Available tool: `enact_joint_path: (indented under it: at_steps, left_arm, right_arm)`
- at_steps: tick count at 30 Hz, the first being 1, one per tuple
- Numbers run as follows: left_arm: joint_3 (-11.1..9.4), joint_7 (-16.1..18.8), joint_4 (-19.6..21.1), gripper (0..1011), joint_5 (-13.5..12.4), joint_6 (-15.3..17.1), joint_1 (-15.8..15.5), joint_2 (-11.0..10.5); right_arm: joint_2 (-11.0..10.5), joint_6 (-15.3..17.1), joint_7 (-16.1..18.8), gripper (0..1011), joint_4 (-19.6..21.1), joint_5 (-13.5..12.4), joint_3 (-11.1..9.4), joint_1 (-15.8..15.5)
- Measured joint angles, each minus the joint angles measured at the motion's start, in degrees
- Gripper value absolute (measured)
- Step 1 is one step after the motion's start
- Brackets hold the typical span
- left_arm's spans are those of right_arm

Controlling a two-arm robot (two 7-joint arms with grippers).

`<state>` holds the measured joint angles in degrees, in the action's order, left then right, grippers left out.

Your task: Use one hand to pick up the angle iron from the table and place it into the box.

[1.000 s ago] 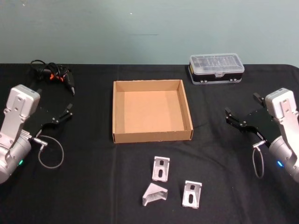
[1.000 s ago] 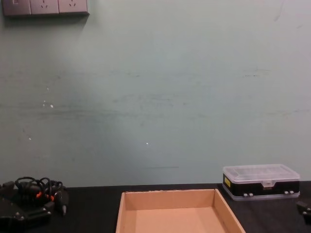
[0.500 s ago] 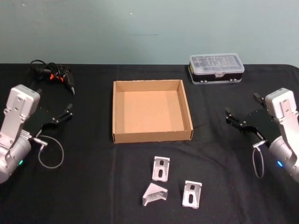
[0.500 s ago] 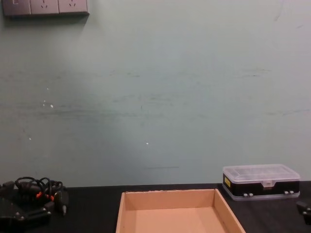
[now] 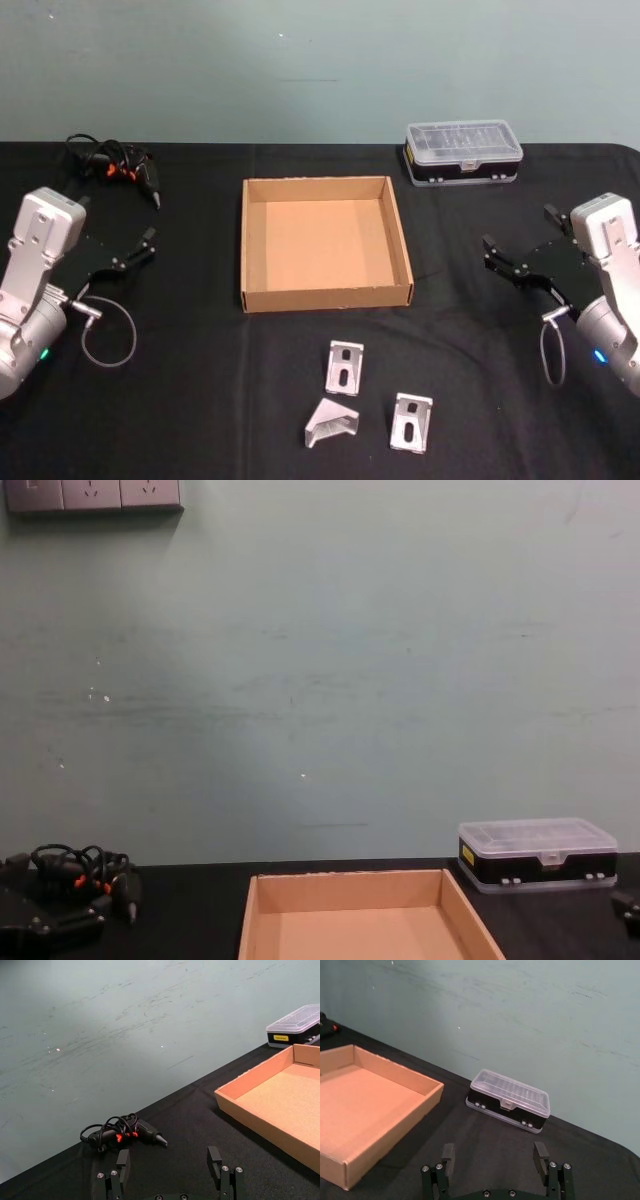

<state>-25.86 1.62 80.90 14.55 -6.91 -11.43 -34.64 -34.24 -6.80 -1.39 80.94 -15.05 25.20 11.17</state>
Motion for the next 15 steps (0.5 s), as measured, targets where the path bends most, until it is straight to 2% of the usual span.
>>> enact_joint_path:
  at_steps: [7,12,15]
  left_arm:
    - [0.0,0.0,0.0,1011,0.0,0.0,0.0,0.0]
    - [0.0,0.0,0.0,1011,0.0,0.0,0.0,0.0]
    - [0.0,0.0,0.0,1011,0.0,0.0,0.0,0.0]
  right_arm:
    - [-0.3,0.2,3.0,1003,3.1,-2.5,-2.2,-1.6]
    - [-2.4,1.3,7.3,1003,8.2,-5.9,-4.4,-3.5]
    - [-4.2,3.1,10.3,1003,11.5,-8.5,-5.7,-4.7]
